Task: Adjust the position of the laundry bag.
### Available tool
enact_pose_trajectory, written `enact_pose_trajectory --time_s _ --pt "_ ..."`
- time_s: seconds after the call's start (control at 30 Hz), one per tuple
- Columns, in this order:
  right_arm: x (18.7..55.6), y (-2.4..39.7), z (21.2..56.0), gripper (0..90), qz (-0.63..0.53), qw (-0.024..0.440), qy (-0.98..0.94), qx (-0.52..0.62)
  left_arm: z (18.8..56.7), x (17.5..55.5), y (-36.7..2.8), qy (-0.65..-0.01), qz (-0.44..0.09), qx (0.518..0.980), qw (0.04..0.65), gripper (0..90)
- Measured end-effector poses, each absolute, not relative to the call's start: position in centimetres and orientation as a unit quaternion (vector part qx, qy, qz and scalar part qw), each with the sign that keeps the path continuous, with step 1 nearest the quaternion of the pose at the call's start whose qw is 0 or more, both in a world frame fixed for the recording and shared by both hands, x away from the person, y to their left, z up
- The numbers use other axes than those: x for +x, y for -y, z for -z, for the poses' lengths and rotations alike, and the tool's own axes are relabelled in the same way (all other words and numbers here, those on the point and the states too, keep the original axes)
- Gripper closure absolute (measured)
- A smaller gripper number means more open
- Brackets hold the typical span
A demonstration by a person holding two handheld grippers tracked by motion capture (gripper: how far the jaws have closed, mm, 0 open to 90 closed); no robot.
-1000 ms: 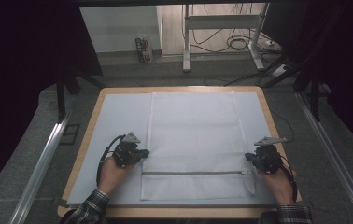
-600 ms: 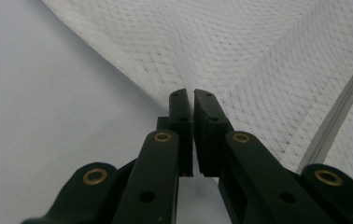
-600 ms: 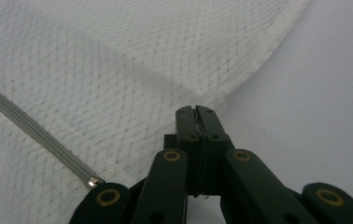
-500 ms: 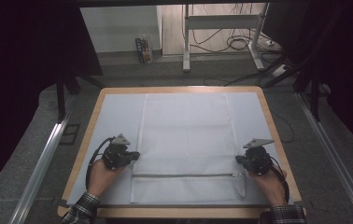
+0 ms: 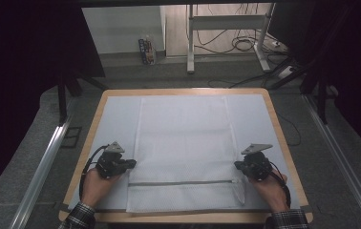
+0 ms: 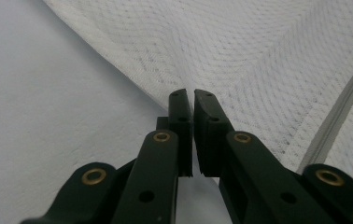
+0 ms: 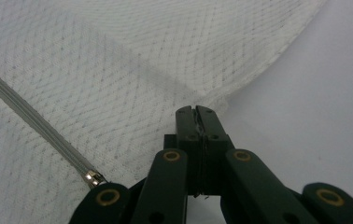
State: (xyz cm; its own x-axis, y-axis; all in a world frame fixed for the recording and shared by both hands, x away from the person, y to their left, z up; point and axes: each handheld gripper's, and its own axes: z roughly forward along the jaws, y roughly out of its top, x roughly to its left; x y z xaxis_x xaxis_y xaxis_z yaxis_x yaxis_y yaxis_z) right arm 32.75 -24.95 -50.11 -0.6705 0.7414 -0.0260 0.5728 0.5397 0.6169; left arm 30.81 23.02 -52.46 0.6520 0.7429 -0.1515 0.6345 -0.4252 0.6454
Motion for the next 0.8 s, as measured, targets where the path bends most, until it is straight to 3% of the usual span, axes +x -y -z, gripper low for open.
enact_pose_trajectory --time_s 0.5,0.63,0.67,0.7,0.73,0.77,0.8 --pt "32.65 25.03 50.30 88.0 -0.289 0.137 -0.867 0.382 52.90 31.20 -22.63 -0.412 -0.080 0.843 0.335 85.2" --pt "32.63 25.05 50.31 87.1 -0.291 0.141 -0.867 0.379 52.85 31.14 -22.75 -0.420 -0.084 0.837 0.340 79.5" --pt "32.56 25.05 50.24 82.5 -0.294 0.146 -0.867 0.375 52.79 31.11 -22.78 -0.423 -0.088 0.833 0.344 63.1" --pt "32.56 25.05 50.24 82.5 -0.294 0.146 -0.867 0.375 52.69 31.14 -22.78 -0.429 -0.092 0.828 0.349 63.1" --pt "32.49 25.12 50.07 71.9 -0.304 0.148 -0.866 0.369 52.49 31.21 -22.72 -0.436 -0.100 0.817 0.364 43.3" --pt "32.49 25.12 50.07 71.9 -0.304 0.148 -0.866 0.369 52.49 31.21 -22.72 -0.436 -0.100 0.817 0.364 35.3" --pt "32.51 25.14 49.97 55.2 -0.311 0.154 -0.864 0.365 52.31 31.25 -22.58 -0.435 -0.108 0.811 0.375 25.3"
